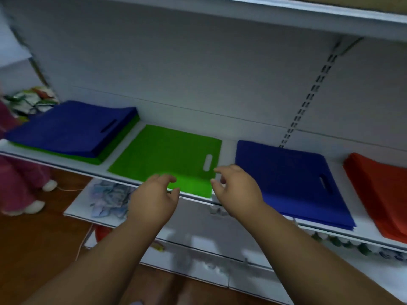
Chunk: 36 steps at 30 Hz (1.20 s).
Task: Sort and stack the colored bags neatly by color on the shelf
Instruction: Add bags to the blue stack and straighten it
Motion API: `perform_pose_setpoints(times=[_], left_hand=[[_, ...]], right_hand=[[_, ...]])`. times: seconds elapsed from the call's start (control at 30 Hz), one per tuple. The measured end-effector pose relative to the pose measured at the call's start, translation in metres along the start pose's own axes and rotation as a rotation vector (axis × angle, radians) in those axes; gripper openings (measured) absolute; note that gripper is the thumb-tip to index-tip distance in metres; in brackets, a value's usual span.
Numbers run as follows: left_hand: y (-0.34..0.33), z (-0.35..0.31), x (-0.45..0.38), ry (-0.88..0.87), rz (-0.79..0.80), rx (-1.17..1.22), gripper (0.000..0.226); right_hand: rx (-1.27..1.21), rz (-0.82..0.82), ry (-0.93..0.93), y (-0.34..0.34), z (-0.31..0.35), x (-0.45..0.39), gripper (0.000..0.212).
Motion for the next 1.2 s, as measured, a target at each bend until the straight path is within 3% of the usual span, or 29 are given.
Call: perform_pose_setpoints(times=[0.27, 0.43, 0.53, 0.6, 0.73, 0.87, 1.0, 1.2], left_hand=[[0.105, 0.183, -0.012, 0.228, -0.039, 0.292, 0.018], [0.141, 0.263, -0.015, 0.275, -0.008, 0.375, 0.018], [0.146, 0.287, -0.022, 0.284, 0.046, 0.435, 0.019], [0.142, 0.297, -0.027, 0.29, 0.096, 0.609, 0.024], [0.132, 0.311, -0.033, 0.377, 0.152, 1.097, 0.034], [0.125, 0.329, -0.042, 0.503, -0.011, 1.352, 0.032], [0.124, 0.342, -0.044, 0.542, -0.172, 1.204, 0.023], [0.111, 0.276, -0.042, 0.366, -0.061, 0.738, 0.011]], right_hand=[[-0.026, 0.086, 0.239, -0.088, 0.191, -0.091, 0.055], [0.014, 0.305, 0.102, -0.141, 0.263, -0.147, 0.073], [0.067, 0.372, 0.022, -0.164, 0.275, -0.167, 0.069], [0.048, 0.403, -0.035, -0.176, 0.273, -0.172, 0.064], [0.002, 0.212, -0.049, -0.174, 0.272, -0.167, 0.049], [-0.1, -0.081, 0.056, -0.154, 0.263, -0.15, 0.018], [-0.106, -0.305, 0.095, -0.128, 0.23, -0.128, 0.021], [-0.158, -0.47, -0.045, -0.084, 0.161, -0.086, 0.026]])
Point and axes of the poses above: each hand's wrist, its own x-axis away from the middle knuckle, its own y-axis out of the back of the hand, z = x × y, the point moved 5 cm from there along -x, towards the middle knuckle, and after that the axes turned 10 degrees about z, right-handed, at the moved point
